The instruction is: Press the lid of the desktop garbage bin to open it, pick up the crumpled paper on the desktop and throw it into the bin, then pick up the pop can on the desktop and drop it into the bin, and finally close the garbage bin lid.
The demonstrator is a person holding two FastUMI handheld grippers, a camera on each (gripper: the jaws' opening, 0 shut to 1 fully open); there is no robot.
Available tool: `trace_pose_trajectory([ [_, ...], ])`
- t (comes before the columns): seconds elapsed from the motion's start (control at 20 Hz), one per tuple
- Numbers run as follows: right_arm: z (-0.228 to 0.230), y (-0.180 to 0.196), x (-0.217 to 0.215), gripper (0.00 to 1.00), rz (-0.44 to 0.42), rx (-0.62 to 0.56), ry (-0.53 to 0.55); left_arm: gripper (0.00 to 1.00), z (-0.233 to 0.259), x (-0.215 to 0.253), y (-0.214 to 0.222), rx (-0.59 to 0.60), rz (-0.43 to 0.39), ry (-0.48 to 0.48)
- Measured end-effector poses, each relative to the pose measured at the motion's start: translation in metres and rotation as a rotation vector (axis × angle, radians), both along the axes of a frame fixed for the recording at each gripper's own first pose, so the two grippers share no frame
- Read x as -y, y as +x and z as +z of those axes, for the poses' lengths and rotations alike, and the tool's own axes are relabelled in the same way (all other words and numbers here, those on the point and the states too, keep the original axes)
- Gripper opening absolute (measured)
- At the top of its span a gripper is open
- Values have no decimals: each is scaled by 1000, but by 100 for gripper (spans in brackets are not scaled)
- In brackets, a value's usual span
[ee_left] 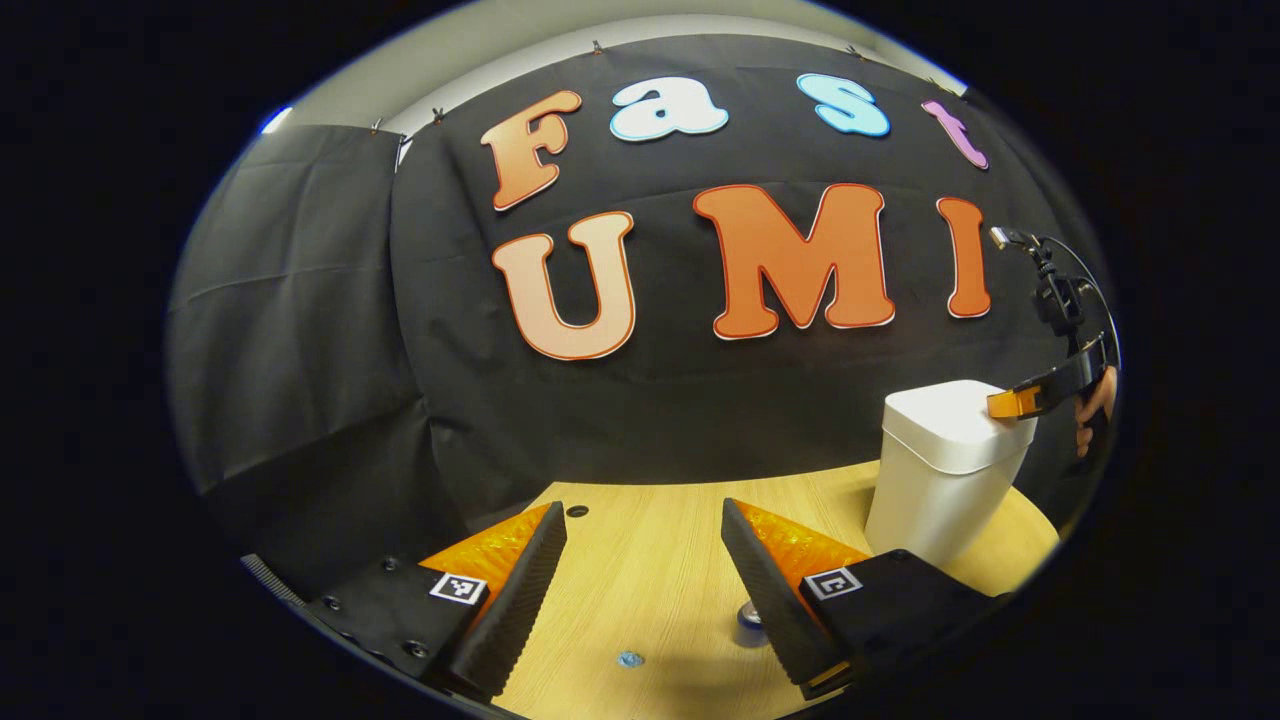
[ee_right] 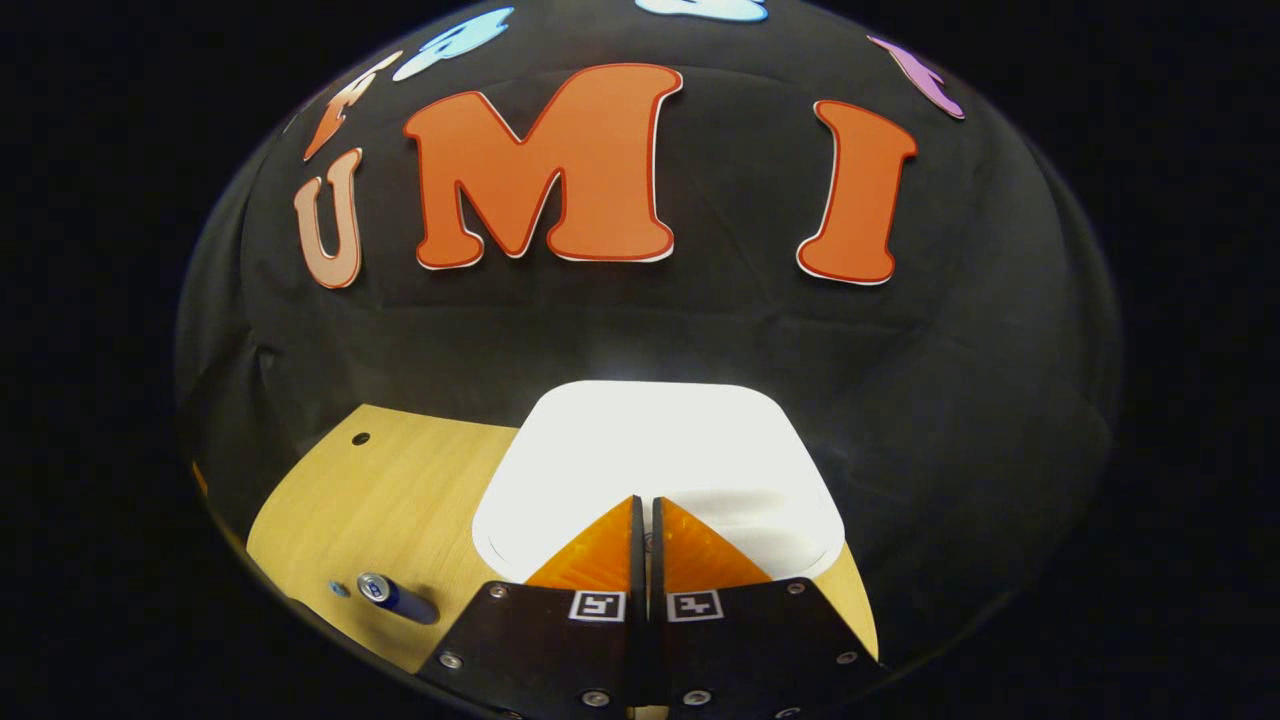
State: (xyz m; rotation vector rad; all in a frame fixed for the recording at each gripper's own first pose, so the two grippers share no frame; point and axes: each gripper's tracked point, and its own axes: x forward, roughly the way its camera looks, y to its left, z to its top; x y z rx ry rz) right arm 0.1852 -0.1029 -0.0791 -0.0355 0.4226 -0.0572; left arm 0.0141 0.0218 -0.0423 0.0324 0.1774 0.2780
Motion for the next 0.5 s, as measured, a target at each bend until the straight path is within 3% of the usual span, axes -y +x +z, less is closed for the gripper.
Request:
trace_pose_trajectory([
  [0.3,20,-4,-11,1,54,57,-62,99,11,0,1,23,-11,15],
  [0.5,59,-10,-26,1,88,199,-65,99,12,-6,-3,39,0,13],
])
